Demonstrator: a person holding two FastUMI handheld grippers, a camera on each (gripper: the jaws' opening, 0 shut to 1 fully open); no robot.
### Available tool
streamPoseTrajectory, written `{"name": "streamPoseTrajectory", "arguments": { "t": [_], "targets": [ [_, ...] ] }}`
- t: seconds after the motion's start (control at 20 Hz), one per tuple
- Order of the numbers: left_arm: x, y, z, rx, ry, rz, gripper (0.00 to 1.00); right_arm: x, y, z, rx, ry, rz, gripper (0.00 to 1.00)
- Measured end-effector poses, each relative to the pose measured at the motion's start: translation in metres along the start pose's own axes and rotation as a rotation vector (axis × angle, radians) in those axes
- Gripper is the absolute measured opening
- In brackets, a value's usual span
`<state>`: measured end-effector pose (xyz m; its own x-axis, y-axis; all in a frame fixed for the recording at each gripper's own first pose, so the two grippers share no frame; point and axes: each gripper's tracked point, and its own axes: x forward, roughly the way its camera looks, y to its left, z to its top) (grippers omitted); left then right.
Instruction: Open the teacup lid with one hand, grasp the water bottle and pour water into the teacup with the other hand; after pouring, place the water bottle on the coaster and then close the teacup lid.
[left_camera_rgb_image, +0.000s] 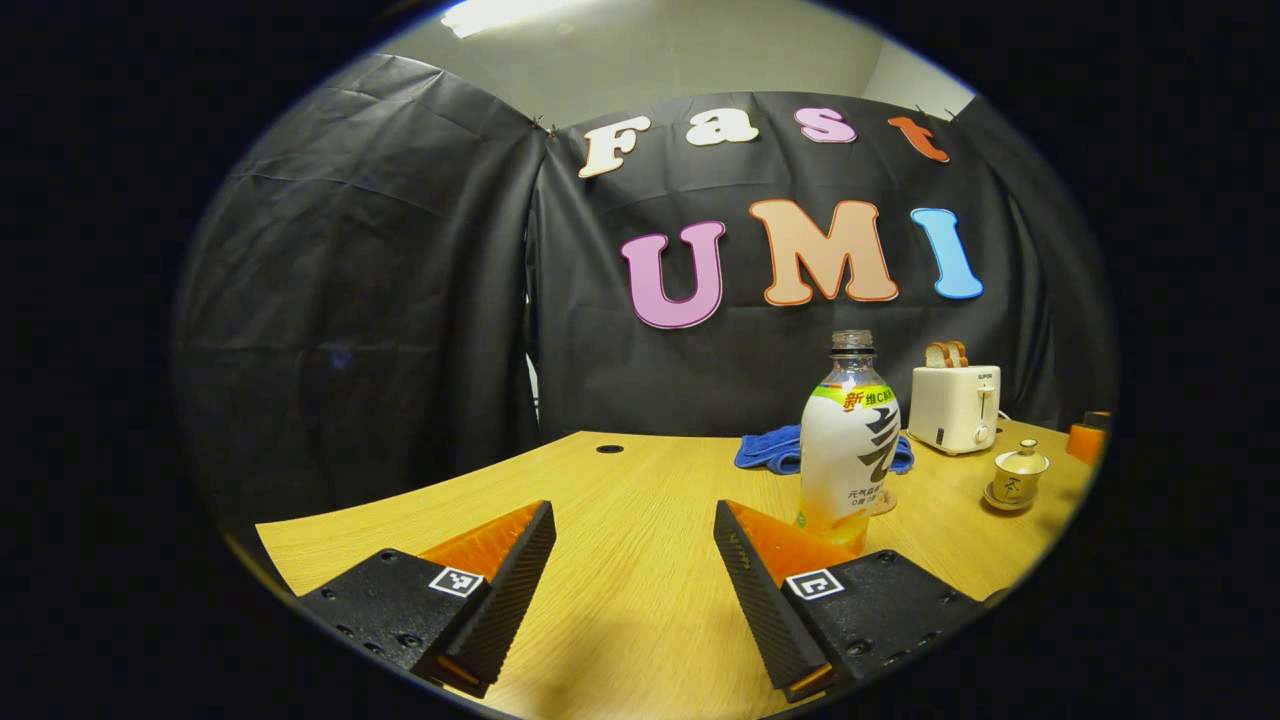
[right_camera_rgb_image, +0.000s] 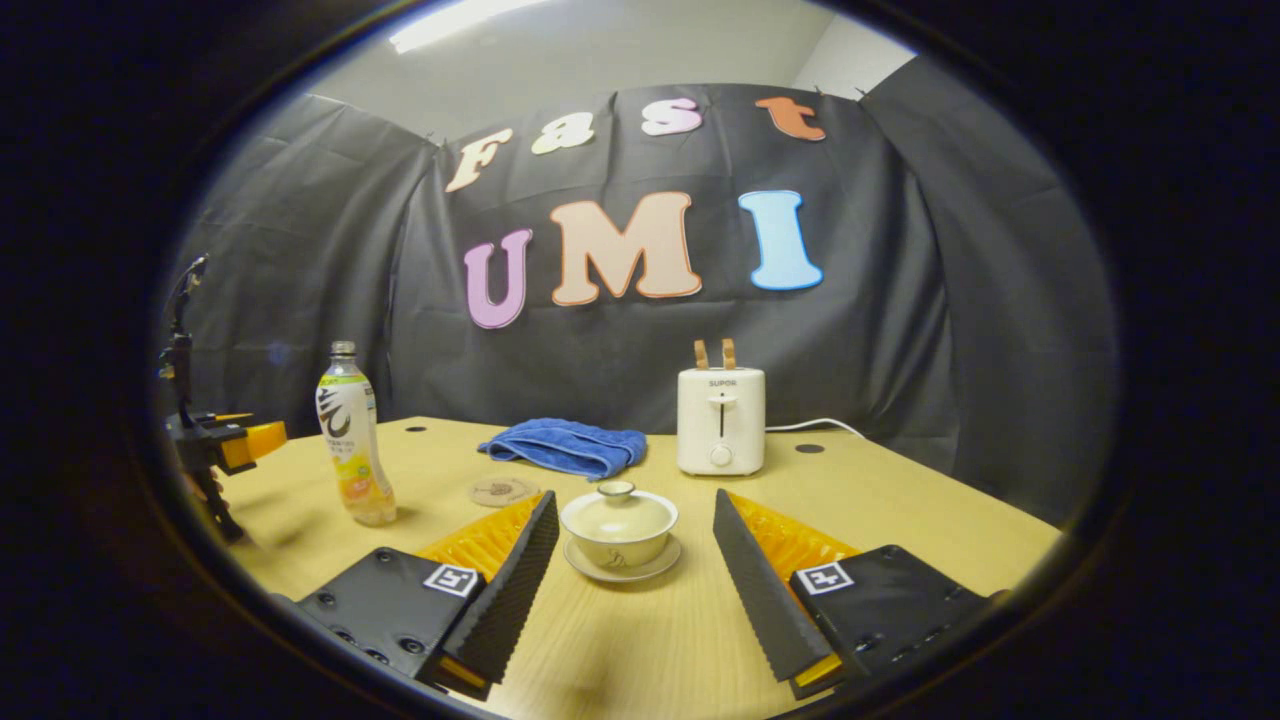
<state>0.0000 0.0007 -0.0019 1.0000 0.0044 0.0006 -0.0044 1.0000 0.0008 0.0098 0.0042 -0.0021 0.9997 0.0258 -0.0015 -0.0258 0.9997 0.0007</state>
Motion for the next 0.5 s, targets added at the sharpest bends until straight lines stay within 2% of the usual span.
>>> {"name": "streamPoseTrajectory", "arguments": {
  "t": [0.5],
  "targets": [
    [0.000,0.000,0.000,0.000,0.001,0.000,0.94,0.039,0.011,-0.001,0.002,0.005,0.028,0.99]
  ]
}}
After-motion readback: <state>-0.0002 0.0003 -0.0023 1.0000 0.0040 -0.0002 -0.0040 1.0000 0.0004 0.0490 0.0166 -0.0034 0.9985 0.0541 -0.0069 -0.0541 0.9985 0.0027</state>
